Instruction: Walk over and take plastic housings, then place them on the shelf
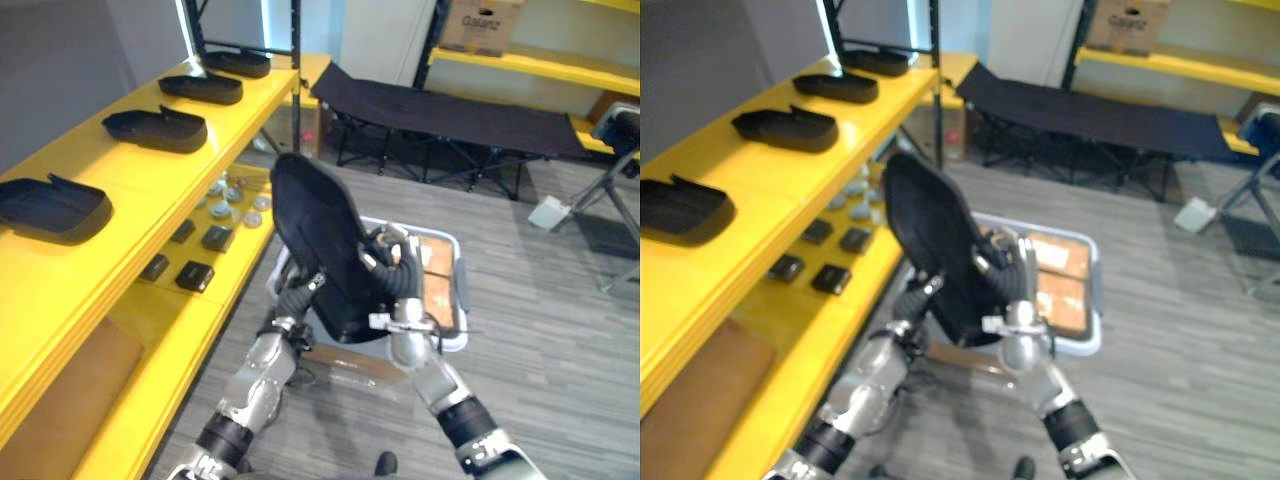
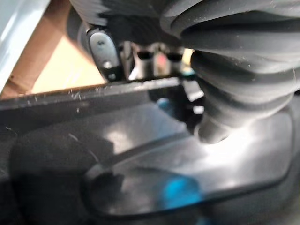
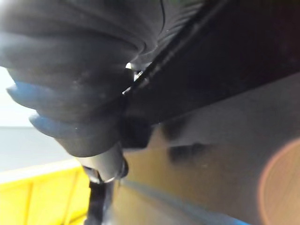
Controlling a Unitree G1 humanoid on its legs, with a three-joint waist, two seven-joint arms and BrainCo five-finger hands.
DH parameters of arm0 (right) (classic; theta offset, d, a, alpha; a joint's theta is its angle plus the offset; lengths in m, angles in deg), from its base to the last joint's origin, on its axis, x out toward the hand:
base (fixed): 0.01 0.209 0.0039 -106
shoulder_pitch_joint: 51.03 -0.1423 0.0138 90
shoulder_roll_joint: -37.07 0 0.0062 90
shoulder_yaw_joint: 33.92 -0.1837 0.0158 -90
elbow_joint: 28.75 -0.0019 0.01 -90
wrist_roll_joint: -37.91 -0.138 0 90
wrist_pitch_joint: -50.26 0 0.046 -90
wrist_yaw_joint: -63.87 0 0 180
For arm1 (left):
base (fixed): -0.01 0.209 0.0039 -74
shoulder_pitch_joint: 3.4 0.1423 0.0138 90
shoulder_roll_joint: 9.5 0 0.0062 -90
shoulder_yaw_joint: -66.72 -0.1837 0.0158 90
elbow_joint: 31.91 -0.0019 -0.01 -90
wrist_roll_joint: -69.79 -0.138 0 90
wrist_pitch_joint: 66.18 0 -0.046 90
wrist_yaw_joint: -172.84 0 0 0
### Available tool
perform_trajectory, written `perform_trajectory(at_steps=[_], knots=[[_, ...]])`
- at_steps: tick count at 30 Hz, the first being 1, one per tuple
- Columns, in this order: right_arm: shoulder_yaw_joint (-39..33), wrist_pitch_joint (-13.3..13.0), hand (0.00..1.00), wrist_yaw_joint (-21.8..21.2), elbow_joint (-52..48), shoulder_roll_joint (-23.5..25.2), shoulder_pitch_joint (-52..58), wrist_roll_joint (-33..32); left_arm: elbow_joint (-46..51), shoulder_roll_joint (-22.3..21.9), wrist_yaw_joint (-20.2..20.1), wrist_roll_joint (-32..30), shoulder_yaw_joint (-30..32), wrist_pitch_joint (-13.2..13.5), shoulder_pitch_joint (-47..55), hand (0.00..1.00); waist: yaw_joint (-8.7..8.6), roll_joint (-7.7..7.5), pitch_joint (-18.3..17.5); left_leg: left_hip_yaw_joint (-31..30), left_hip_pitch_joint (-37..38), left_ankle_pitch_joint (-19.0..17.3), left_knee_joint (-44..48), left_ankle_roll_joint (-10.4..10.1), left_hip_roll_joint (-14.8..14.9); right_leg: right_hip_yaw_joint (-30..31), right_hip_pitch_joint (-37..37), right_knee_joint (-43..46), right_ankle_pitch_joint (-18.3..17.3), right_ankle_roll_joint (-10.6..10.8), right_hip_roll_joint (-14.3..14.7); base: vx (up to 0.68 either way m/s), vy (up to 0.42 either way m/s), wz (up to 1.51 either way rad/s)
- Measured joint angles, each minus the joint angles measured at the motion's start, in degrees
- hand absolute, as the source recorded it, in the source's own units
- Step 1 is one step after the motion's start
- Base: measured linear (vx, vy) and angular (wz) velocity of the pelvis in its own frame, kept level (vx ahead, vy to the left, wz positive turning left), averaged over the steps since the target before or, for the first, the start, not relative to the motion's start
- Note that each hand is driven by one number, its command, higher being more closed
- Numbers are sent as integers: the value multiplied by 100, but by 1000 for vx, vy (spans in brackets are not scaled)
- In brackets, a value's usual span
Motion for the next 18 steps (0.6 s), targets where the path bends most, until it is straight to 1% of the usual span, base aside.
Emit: perform_trajectory(at_steps=[1, 3, 4, 6, 7, 9, 12, 13, 15, 16, 18], knots=[[30, -42, 0, -11, -86, -4, 105, -54, 98, -58, 61, -120, 154, 82, 43, 100, 0, 11, -15, 2, 1, 0, -2, 0, 3, -1, 0, 1, -1, -2, 4, 0, 0, 0], [111, -157, 0, -80, -569, 5, 548, -269, 529, -156, 368, -610, 716, 329, 59, 100, -2, 79, -66, 18, 29, -1, -24, -1, 2, -2, 5, 2, -1, -2, 6, 0, 0, -2], [82, -185, 0, -99, -728, 3, 649, -364, 628, -158, 443, -752, 879, 398, 65, 100, -5, 96, -77, 27, 50, -2, -34, -1, 2, 2, 11, 2, -1, -2, 6, 0, 0, -7], [-379, -225, 0, -98, -1438, -7, 993, -626, 870, -186, 749, -1205, 1533, 660, 105, 100, -34, 146, -148, 61, 114, -7, -57, -4, 2, 10, 41, 0, -21, -12, 8, 0, 2, -7], [-627, -234, 0, -100, -1653, -20, 1073, -720, 910, -160, 840, -1363, 1759, 725, 166, 100, -43, 156, -163, 86, 175, -8, -79, -5, 2, 21, 69, -4, -39, -15, 9, -3, 6, -7], [-1288, -235, 0, -145, -2107, -63, 1309, -997, 940, -5, 898, -1579, 2145, 770, 440, 100, -97, 179, -289, 113, 216, -44, -93, -20, 4, 23, 83, -48, -134, -13, 8, -9, 10, -7], [-2185, -234, 0, -286, -2558, -142, 1642, -1331, 991, 182, 859, -1894, 2345, 763, 810, 100, -118, 193, -348, 154, 262, -93, -94, -49, 8, 25, 94, -49, -150, -19, 7, 9, 11, -6], [-2338, -224, 0, -323, -2619, -149, 1700, -1378, 1013, 202, 847, -1969, 2352, 759, 868, 100, -127, 196, -349, 157, 262, -95, -95, -50, 8, 25, 93, -49, -150, -18, 7, 0, 0, 0], [-2728, -178, 0, -509, -2701, -158, 1879, -1563, 1140, 195, 822, -2083, 2394, 746, 1039, 100, -173, 206, -350, 167, 262, -102, -96, -51, 9, 27, 87, -49, -153, -16, 7, 0, 0, 0], [-2980, -76, 0, -760, -2699, -154, 2035, -1815, 1323, 189, 817, -2095, 2395, 720, 1202, 100, -251, 225, -350, 177, 262, -107, -96, -41, 10, 31, 84, -49, -161, -9, 7, 0, 0, 0], [-3240, 56, 0, -1006, -2667, -117, 2302, -2071, 1499, 176, 813, -2137, 2406, 714, 1356, 100, -278, 270, -357, 205, 265, -120, -95, -33, 12, 43, 72, -48, -166, -7, 7, 33, 15, -6]])
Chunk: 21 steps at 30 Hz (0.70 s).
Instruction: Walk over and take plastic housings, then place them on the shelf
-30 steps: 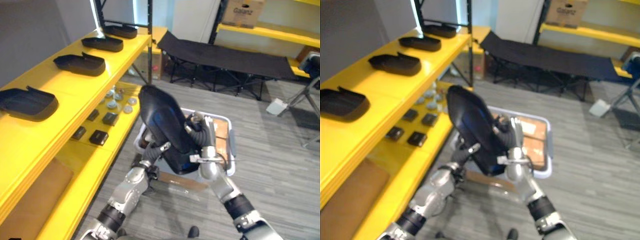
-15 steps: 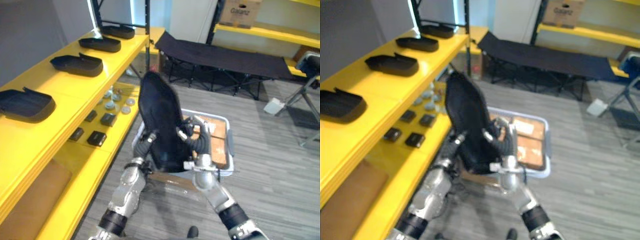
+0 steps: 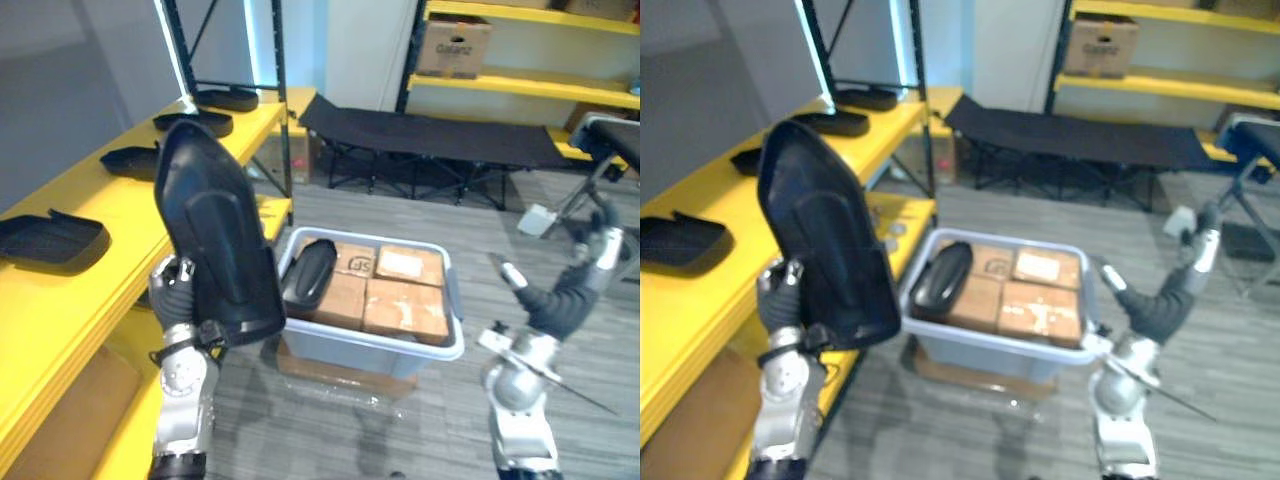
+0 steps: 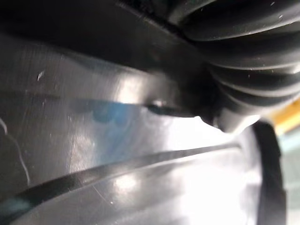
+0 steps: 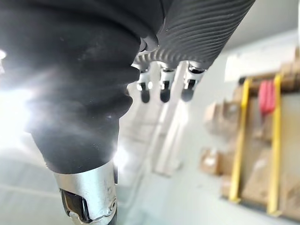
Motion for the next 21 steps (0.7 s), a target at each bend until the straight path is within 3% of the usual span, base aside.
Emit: perform_trajectory(at_steps=[4, 8, 13, 17, 21], knots=[[-266, 381, 0, -506, 265, 275, 560, -400, 425, -267, 14, -39, 178, 16, 334, 100, -57, 133, -8, 121, 7, -33, 7, 0, 0, 95, -59, 48, 52, 61, 1, 65, 21, -12], [-92, 402, 0, -1001, 317, 673, 765, -905, 803, -504, -40, 186, 200, 171, 572, 100, -62, 195, 32, 114, 2, -63, 15, 13, -6, 88, -46, 48, 53, 68, -8, 12, 7, 1], [584, 394, 0, -1624, 503, 693, 418, -1337, 1276, -483, 64, 142, 431, 483, 694, 100, 57, 207, 76, -207, -200, -145, 136, 53, -21, -222, 103, 4, -89, 86, -46, -22, 11, 30], [1544, 508, 0, -1977, 1110, 418, -300, -1333, 1608, -463, 447, -52, 1139, 516, 703, 100, 503, 255, 105, -775, -356, -90, 179, 16, -40, -811, 390, 49, -155, 138, -47, 44, 11, 70], [2282, 553, 0, -2042, 1454, 330, -923, -1327, 1798, -489, 710, -105, 1866, 514, 993, 100, 972, 221, 127, -1302, -508, -65, 225, 6, -90, -1364, 660, 52, -181, 180, -26, 57, 1, 65]])
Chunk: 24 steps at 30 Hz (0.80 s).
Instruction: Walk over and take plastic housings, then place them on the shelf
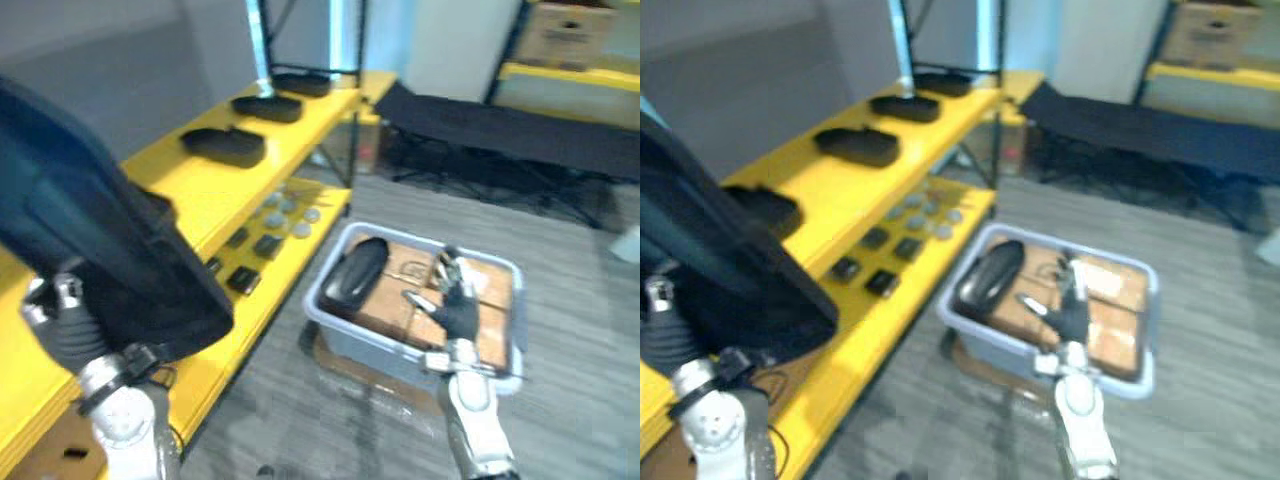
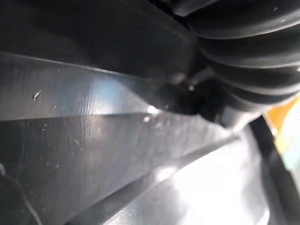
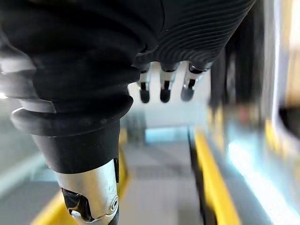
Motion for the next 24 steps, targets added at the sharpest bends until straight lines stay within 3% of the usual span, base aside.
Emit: perform_trajectory(at_steps=[4, 7, 12, 16, 18, 21, 24], knots=[[404, 65, 0, 28, 188, 29, -370, -100, 3, -383, 61, 48, 513, 82, 662, 100, 374, -98, 35, -382, 14, -23, 4, 35, -131, -443, 328, 0, -46, 31, -51, 34, 13, 49], [486, 98, 0, 28, 216, 124, -399, -175, 4, -513, -34, 73, 599, 221, 936, 100, 474, -143, 72, -556, -5, -60, 80, 67, -217, -729, 542, 2, -203, 77, -86, -6, -13, 39], [462, 326, 0, 70, 199, 93, -117, -154, 192, -606, -580, 63, 498, 410, 922, 100, 382, -124, 107, -775, -415, 57, 270, 176, -338, -1537, 886, 198, -496, 175, -134, -25, -18, 81], [258, 337, 0, 134, 199, 35, 6, 10, 437, -561, -810, 238, 477, 532, 806, 100, 343, -88, 310, -721, -530, 277, 220, 161, -448, -1765, 963, 502, -576, 139, -317, -13, 78, 60], [17, 296, 0, 37, 151, 29, 120, -88, 477, -386, -923, 249, 323, 602, 582, 100, 267, -76, 393, -717, -576, 362, 167, 270, -540, -1347, 881, 886, -774, -163, -491, -19, 107, 55], [-246, 120, 0, -72, 134, 28, 227, -151, 467, 76, -1079, 250, 84, 618, 295, 100, 124, -162, 441, -866, -581, 568, 20, 266, -569, -465, 648, 1515, -818, -223, -627, 17, 81, 52], [-314, -154, 0, -280, 67, 42, 250, -179, 298, 397, -1181, 282, -105, 611, 15, 100, 24, -301, 484, -979, -591, 730, -149, 268, -617, -212, 582, 1618, -1075, -297, -637, 15, -54, 24]])
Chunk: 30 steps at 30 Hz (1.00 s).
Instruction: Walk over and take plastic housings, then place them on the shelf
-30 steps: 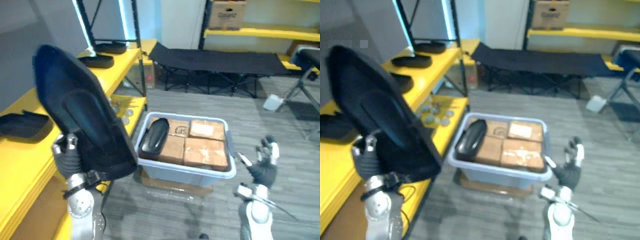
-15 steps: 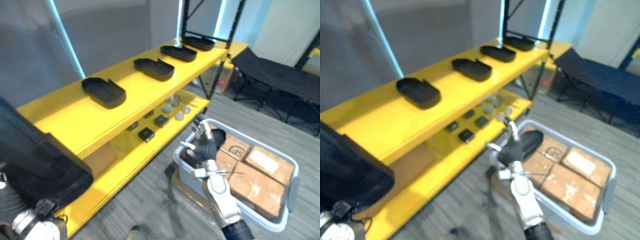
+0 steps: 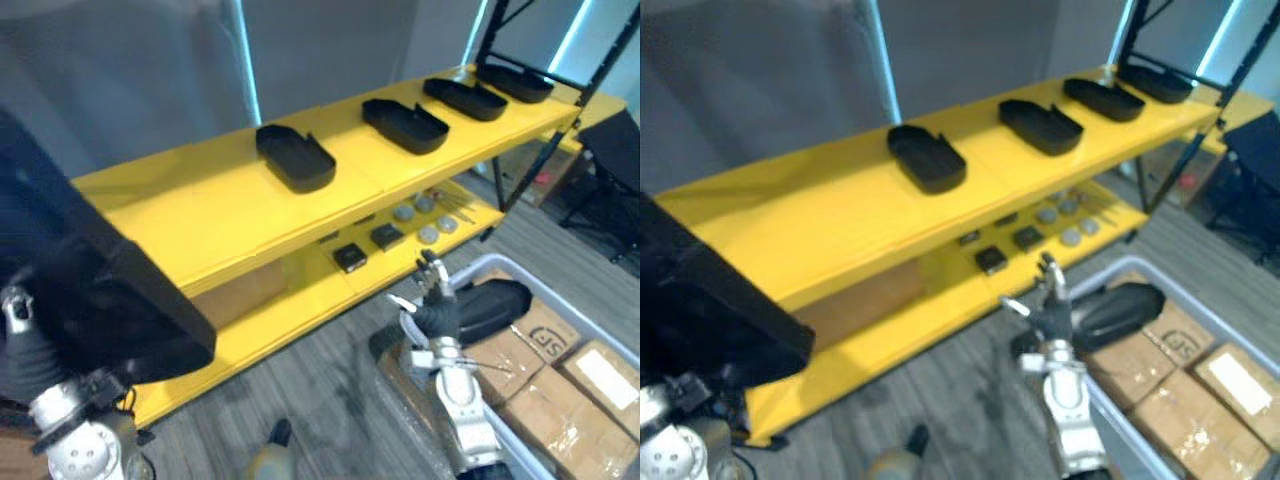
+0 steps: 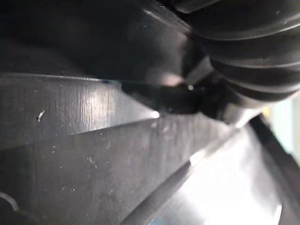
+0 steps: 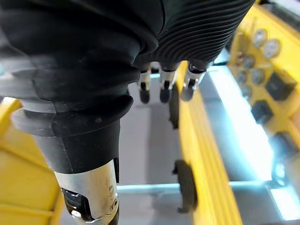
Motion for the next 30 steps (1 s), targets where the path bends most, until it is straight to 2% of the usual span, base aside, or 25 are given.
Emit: perform_trajectory(at_steps=[1, 3, 5, 7, 10, 12, 14, 15, 16, 17, 18, 19, 21, 22, 23, 24, 25, 27, 28, 29, 30], knots=[[0, -56, 0, -169, -35, 4, -33, -65, -116, 35, 8, -8, -75, -14, -89, 100, -10, -96, 33, 6, -2, 66, -23, -20, -24, 5, 37, -81, -119, 104, -7, 7, -97, 8], [0, -73, 0, -491, -41, -12, -72, -153, -251, -18, 15, -12, -175, -89, -95, 100, -26, -79, 83, 41, 4, 114, 14, -88, 0, 20, 163, -337, -262, 321, 75, -38, -90, -8], [-2, -71, 0, -628, -41, -88, -64, -154, -265, -153, 13, -11, -291, -117, 36, 100, -26, 87, 165, 60, 15, 158, 29, -138, 94, 91, 208, -449, -347, 437, 188, -106, -80, -11], [3, -55, 0, -784, -38, -221, 26, -158, -283, -421, 4, -12, -497, -161, 260, 100, -59, 415, 326, 359, 11, 318, 13, -10, 300, 146, 233, -527, -416, 521, 397, -192, -50, 0], [24, -38, 0, -877, -66, -229, 223, -167, -283, -486, 8, -59, -534, -158, 551, 100, -67, 525, 288, 637, 42, 320, 22, 120, 452, 102, 294, -539, -472, 554, 494, -142, -19, 8], [19, -46, 0, -905, -108, -229, 239, -185, -279, -485, 21, -71, -523, -117, 605, 100, -55, 517, 272, 778, 30, 329, 24, 131, 455, 87, 294, -540, -473, 558, 460, -41, 17, 9], [19, -53, 0, -911, -134, -179, 238, -223, -262, -478, 14, -70, -470, -25, 586, 100, -46, 397, 268, 1018, -11, 372, 16, 83, 388, 35, 306, -565, -478, 567, 343, 1, 47, 15], [22, -57, 0, -909, -137, -127, 239, -227, -211, -448, -18, -55, -407, 21, 560, 100, -42, 276, 268, 1053, -13, 370, 14, 79, 273, 19, 327, -563, -482, 572, 232, 33, 48, 12], [21, -61, 0, -909, -139, -79, 238, -232, -184, -429, -29, -45, -380, 50, 539, 100, -41, 185, 270, 1072, -21, 355, 15, 82, 208, 19, 328, -555, -487, 551, 178, 80, 78, 15], [19, -66, 0, -906, -143, 33, 228, -263, -118, -398, -80, -47, -295, 71, 465, 100, -22, 8, 288, 1103, -30, 285, 32, 111, 76, 12, 319, -490, -570, 398, 38, 112, 86, 19], [7, -66, 0, -889, -151, 114, 226, -264, -101, -320, -119, -65, -230, 74, 368, 100, -35, -159, 298, 1132, -30, 151, 116, 169, -85, -10, 359, -380, -603, 9, -104, 134, 93, 19], [-6, -67, 0, -878, -154, 115, 226, -262, -99, -310, -125, -96, -214, 75, 307, 100, -50, -207, 297, 1139, -22, 61, 192, 188, -151, -3, 387, -258, -535, -169, -168, 137, 125, 26], [-132, -75, 0, -855, -155, 51, 197, -191, -87, -273, -112, -184, -248, 70, 38, 100, -75, -113, 238, 1128, 78, -202, 404, 340, -171, 392, -173, 1109, 153, -553, -562, 122, 201, 8], [-158, -86, 0, -853, -158, 59, 169, -172, -82, -209, -90, -249, -247, 71, -8, 100, -75, -111, 238, 1154, 138, -267, 416, 380, -177, 528, -298, 1362, 363, -596, -627, 150, 219, -16], [-208, -96, 0, -894, -157, 90, 87, -186, -83, -50, 13, -336, -237, 60, -58, 100, -90, -117, 236, 1210, 277, -379, 404, 464, -186, 789, -520, 1749, 890, -590, -738, 209, 188, -22], [-218, -135, 0, -972, -143, 131, -23, -282, -82, 73, 104, -422, -197, 42, -87, 100, -150, -75, 257, 1206, 388, -453, 377, 588, -109, 986, -773, 2136, 872, -485, -744, 222, 135, -22], [-221, -178, 0, -1042, -144, 145, -80, -311, -86, 115, 153, -469, -179, 21, -104, 100, -179, -74, 258, 1197, 447, -480, 344, 609, -81, 1002, -908, 2369, 510, -370, -716, 216, 70, -17], [-263, -275, 0, -1210, -164, 119, -237, -388, -97, 97, 268, -496, -79, -170, -179, 100, -309, -15, 294, 1180, 745, -556, 203, 662, 10, 903, -1180, 2665, -472, -440, -393, 199, 54, -6], [-276, -306, 0, -1260, -164, 95, -327, -387, -158, 118, 274, -488, -34, -239, -246, 100, -328, 48, 321, 1171, 900, -651, 200, 648, 85, 906, -1269, 2452, -690, -448, -190, 162, 62, 1], [-277, -318, 0, -1290, -164, 73, -370, -387, -182, 125, 276, -481, -20, -285, -290, 100, -334, 84, 318, 1149, 931, -703, 216, 629, 132, 925, -1324, 2217, -745, -464, -84, 139, 23, 10], [-275, -323, 0, -1334, -166, -2, -489, -402, -253, 123, 281, -443, -26, -325, -431, 100, -327, 161, 308, 1081, 921, -782, 246, 580, 233, 1093, -1479, 1595, -746, -451, 154, 134, -45, 33]])
